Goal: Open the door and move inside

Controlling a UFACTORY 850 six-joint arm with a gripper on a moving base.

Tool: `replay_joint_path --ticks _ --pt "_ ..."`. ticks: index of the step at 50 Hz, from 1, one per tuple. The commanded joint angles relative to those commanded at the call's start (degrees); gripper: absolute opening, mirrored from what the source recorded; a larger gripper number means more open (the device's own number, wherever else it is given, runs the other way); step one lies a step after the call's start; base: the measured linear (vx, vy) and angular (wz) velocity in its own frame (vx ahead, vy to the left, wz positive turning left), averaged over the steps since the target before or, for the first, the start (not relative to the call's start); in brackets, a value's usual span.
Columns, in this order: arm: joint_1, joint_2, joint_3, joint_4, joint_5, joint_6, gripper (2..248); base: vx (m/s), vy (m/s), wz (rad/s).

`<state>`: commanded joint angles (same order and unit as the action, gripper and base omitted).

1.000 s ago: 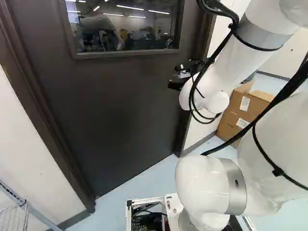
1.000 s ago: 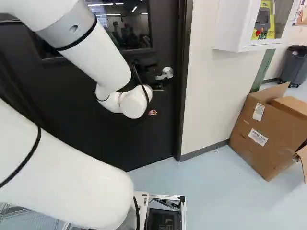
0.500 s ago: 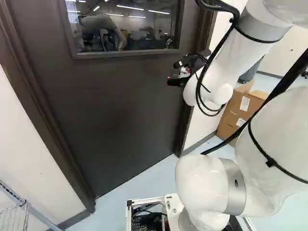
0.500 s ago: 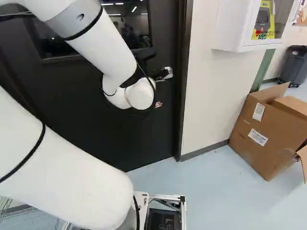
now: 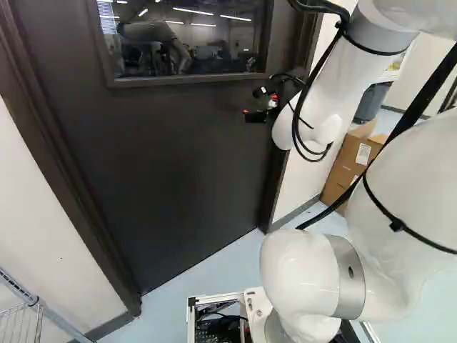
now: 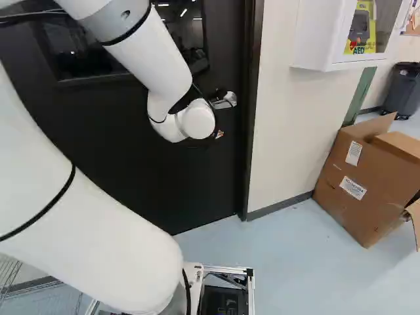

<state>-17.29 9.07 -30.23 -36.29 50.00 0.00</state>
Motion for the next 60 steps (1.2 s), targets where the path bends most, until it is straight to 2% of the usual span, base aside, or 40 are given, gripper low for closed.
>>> replay_joint_path --ticks 35,60 --pt "0.68 -3.04 -2.69 0.0 0.0 0.0 247 0.0 0.0 0.0" --pt "0.75 -5.92 -2.31 0.0 0.0 0.0 247 0.0 0.0 0.0"
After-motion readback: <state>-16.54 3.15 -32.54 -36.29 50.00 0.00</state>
